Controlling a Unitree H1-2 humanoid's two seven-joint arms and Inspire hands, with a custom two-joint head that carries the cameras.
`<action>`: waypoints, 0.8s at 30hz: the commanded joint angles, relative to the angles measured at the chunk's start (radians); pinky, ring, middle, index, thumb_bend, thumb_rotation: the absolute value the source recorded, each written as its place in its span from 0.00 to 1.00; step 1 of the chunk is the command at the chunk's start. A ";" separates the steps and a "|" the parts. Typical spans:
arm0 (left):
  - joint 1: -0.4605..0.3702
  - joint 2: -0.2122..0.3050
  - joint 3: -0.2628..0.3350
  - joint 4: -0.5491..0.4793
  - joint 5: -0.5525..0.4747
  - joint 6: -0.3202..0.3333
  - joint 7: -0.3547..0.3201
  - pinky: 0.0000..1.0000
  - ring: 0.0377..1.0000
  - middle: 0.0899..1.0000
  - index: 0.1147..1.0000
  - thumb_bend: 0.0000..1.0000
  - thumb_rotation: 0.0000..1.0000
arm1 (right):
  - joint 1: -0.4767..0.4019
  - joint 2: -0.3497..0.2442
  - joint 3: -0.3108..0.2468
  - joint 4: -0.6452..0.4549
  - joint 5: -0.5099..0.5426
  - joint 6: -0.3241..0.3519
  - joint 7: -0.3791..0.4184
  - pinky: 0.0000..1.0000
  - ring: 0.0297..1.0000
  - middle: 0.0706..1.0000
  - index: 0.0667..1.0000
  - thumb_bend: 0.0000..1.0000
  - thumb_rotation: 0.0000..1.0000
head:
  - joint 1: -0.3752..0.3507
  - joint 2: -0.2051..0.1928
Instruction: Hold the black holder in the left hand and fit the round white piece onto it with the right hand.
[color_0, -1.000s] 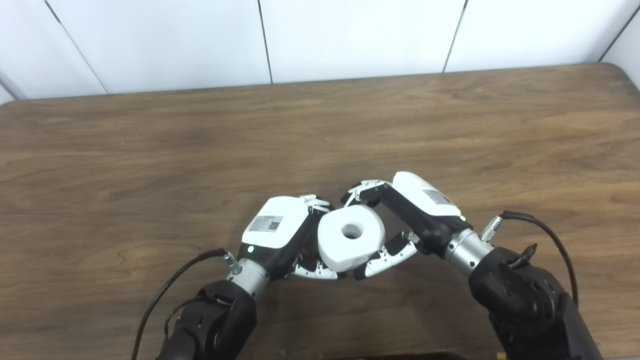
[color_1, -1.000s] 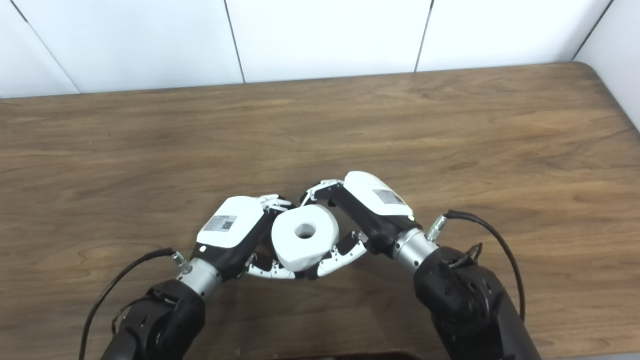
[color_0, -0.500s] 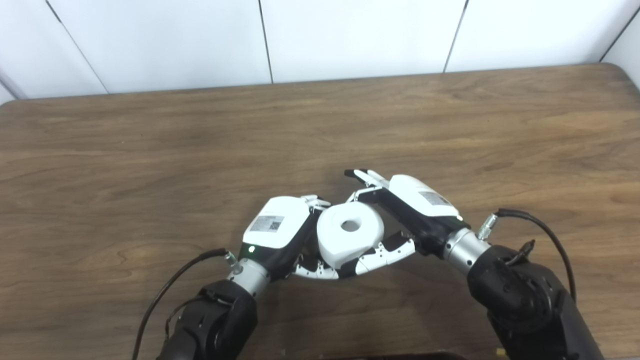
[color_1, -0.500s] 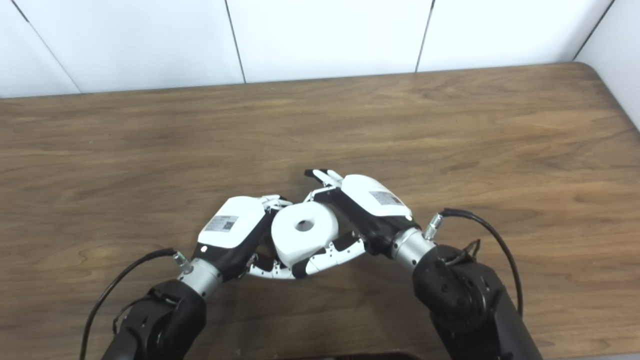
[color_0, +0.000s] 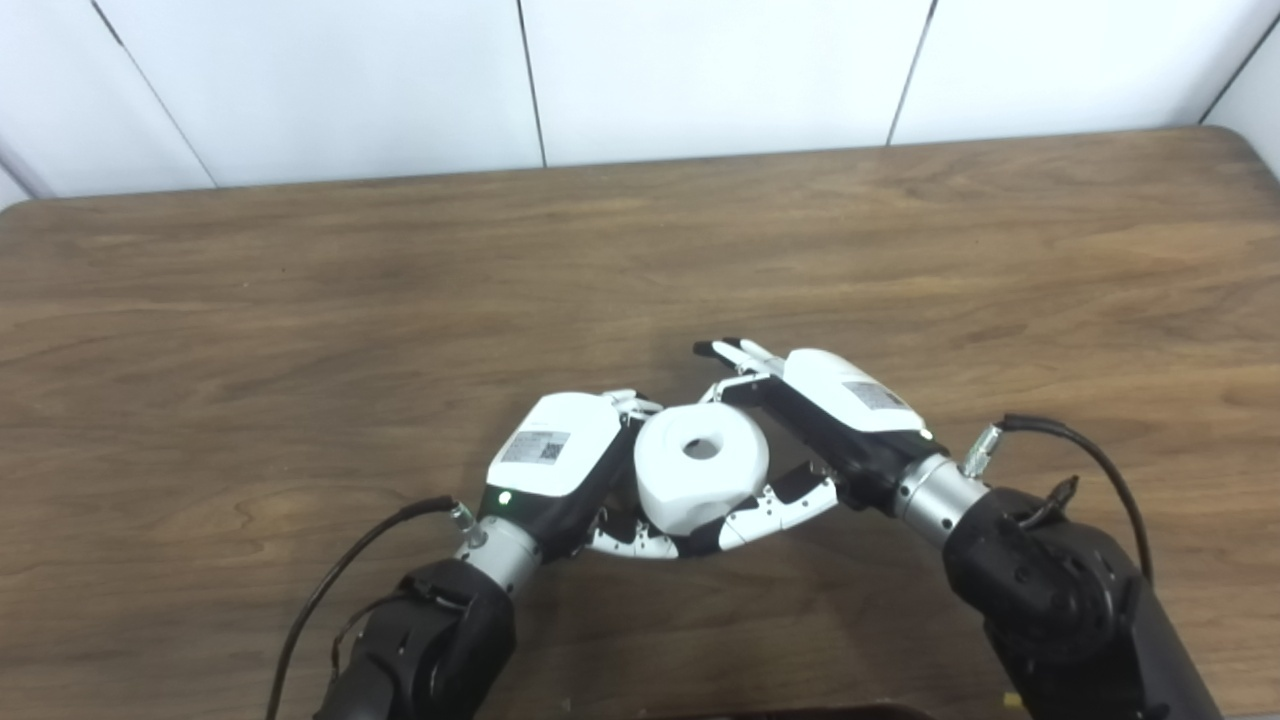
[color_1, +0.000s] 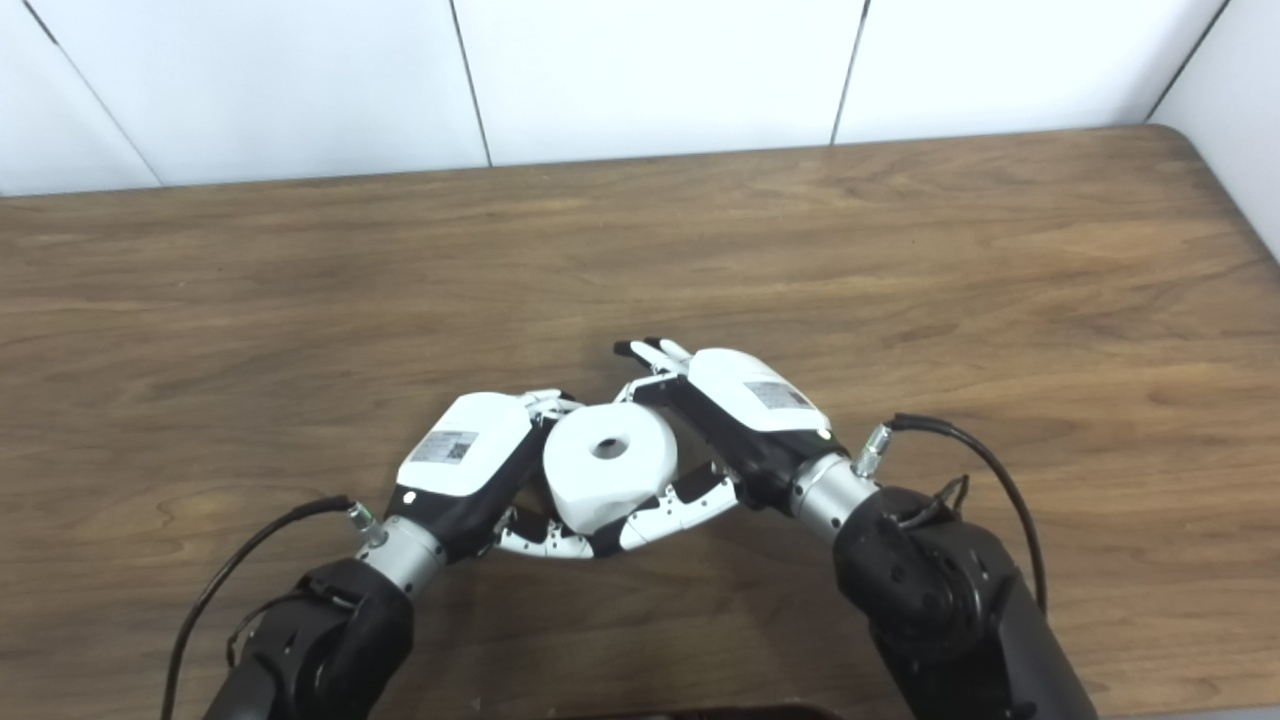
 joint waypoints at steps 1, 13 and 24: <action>0.012 0.004 -0.021 0.024 0.005 0.009 -0.063 0.83 0.87 0.78 0.42 0.52 0.05 | -0.027 -0.020 -0.003 -0.042 -0.007 0.009 0.042 0.97 1.00 0.96 1.00 0.98 0.50 | -0.001 0.000; 0.011 0.001 -0.019 0.015 0.013 0.024 -0.086 0.84 0.88 0.78 0.42 0.52 0.05 | -0.176 -0.035 -0.112 -0.184 -0.066 0.042 0.414 1.00 1.00 0.93 0.96 1.00 0.56 | 0.000 0.004; 0.014 0.002 -0.016 0.020 0.006 0.014 -0.072 0.82 0.87 0.78 0.42 0.52 0.05 | -0.259 -0.035 -0.158 -0.210 -0.073 0.042 0.540 1.00 1.00 0.91 0.95 1.00 0.57 | 0.005 0.005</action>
